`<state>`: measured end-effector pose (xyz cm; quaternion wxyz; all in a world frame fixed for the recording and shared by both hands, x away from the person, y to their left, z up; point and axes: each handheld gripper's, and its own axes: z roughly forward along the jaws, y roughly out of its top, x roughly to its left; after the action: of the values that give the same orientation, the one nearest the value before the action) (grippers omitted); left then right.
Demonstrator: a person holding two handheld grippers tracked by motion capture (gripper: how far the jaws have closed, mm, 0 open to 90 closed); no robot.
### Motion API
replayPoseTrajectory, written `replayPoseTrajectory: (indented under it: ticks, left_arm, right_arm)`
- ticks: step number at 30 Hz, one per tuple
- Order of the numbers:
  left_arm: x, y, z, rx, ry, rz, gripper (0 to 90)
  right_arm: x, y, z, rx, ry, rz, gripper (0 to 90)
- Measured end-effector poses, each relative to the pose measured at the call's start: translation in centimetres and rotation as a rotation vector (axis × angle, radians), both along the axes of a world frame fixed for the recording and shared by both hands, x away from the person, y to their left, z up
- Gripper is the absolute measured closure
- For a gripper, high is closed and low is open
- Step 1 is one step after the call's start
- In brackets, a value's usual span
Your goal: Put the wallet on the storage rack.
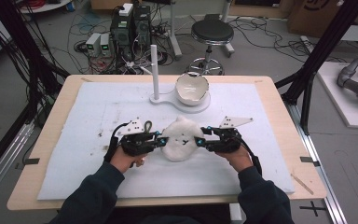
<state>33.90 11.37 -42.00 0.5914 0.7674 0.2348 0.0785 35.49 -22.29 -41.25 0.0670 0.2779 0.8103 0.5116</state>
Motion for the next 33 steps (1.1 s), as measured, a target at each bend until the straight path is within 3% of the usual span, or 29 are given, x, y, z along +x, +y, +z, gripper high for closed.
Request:
replayPoseTrajectory:
  ticks: [3,5,6,7,8,9,10,12,13,14,16,19,22,23,27,30,31,33]
  left_arm:
    - [-0.1,0.0,0.1,-0.033,-0.018,-0.035,78.6]
    - [-0.2,-0.1,0.1,-0.033,-0.031,-0.064,78.6]
    - [-0.3,-0.2,0.1,-0.024,-0.030,-0.070,78.5]
    - [-0.3,-0.4,-0.1,-0.004,-0.019,-0.065,78.5]
    - [-0.3,-0.4,-0.1,-0.004,-0.019,-0.065,78.4]
    - [-0.2,-0.4,-0.1,0.004,-0.012,-0.068,78.4]
    - [-0.2,-0.5,-0.2,0.014,0.000,-0.058,77.2]
    - [0.3,-0.5,-0.6,0.035,0.078,-0.001,68.5]
    - [0.3,-0.5,-0.6,0.035,0.078,-0.001,62.1]
    - [0.5,-0.4,-0.7,0.041,0.098,0.020,62.1]
    - [0.9,0.1,-0.7,0.045,0.115,0.079,54.1]
    - [1.0,0.6,-0.6,0.037,0.117,0.111,50.8]
    - [1.2,1.8,-0.1,0.004,0.088,0.177,48.2]
    - [1.2,1.8,-0.1,0.004,0.088,0.177,45.0]
    - [1.5,4.1,0.4,-0.063,0.099,0.260,35.2]
    - [1.8,6.6,0.8,-0.066,0.073,0.333,21.4]
    - [1.8,6.6,0.8,-0.066,0.073,0.333,19.6]
    - [1.9,7.9,0.9,-0.057,0.051,0.363,19.6]
  right_arm:
    - [0.8,0.1,-1.1,0.003,0.118,0.012,33.9]
    - [0.8,0.2,-1.2,0.005,0.129,0.020,33.3]
    - [0.8,0.5,-1.2,0.014,0.128,0.037,40.8]
    - [0.8,0.5,-1.1,0.016,0.123,0.061,54.1]
    - [0.6,0.4,-0.9,0.011,0.109,0.069,60.7]
    - [0.6,0.4,-0.9,0.011,0.109,0.069,60.7]
    - [0.3,0.1,-0.5,0.009,0.057,0.081,70.9]
    - [0.0,0.0,0.0,0.012,-0.009,0.078,73.5]
    - [-0.3,0.0,0.2,0.002,-0.047,0.073,74.0]
    - [-0.3,0.0,0.2,0.002,-0.047,0.073,74.0]
    - [-0.6,0.0,0.5,-0.004,-0.106,0.071,74.5]
    - [-0.6,-0.3,0.7,0.005,-0.122,0.046,74.4]
    - [-0.5,-0.9,1.0,0.013,-0.138,0.004,74.1]
    - [-0.5,-0.9,1.0,0.013,-0.138,0.004,74.1]
    - [-0.2,-1.8,2.1,0.000,-0.160,-0.078,73.7]
    - [0.1,-2.1,3.5,-0.024,-0.219,-0.105,73.8]
    - [0.1,-2.1,3.5,-0.024,-0.219,-0.105,73.8]
    - [0.8,-2.1,4.7,-0.041,-0.278,-0.119,73.8]
